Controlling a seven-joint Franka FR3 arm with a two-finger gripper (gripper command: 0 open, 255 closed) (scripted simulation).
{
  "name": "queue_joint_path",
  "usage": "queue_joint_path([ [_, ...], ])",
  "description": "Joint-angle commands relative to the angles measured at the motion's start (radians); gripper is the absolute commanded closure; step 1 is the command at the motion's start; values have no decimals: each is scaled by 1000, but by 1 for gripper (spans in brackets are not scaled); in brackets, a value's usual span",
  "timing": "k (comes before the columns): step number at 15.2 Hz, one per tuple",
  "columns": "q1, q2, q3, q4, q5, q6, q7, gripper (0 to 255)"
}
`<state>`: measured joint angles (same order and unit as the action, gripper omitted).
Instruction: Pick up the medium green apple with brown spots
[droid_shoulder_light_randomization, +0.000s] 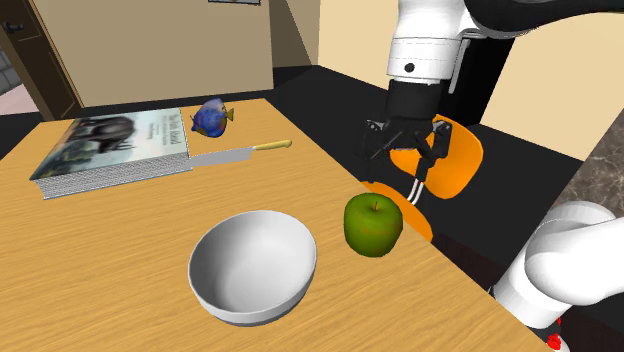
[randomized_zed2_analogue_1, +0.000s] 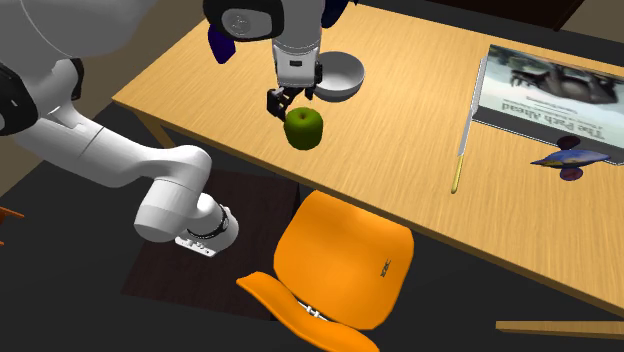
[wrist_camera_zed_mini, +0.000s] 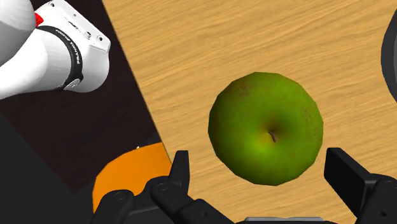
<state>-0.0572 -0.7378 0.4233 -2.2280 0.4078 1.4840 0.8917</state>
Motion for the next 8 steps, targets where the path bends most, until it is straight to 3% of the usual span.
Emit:
queue_joint_path([
  [1, -16, 40, 42, 51, 39, 13, 91, 0],
  [8, -8, 18, 63, -54, 58, 95, 71, 0],
])
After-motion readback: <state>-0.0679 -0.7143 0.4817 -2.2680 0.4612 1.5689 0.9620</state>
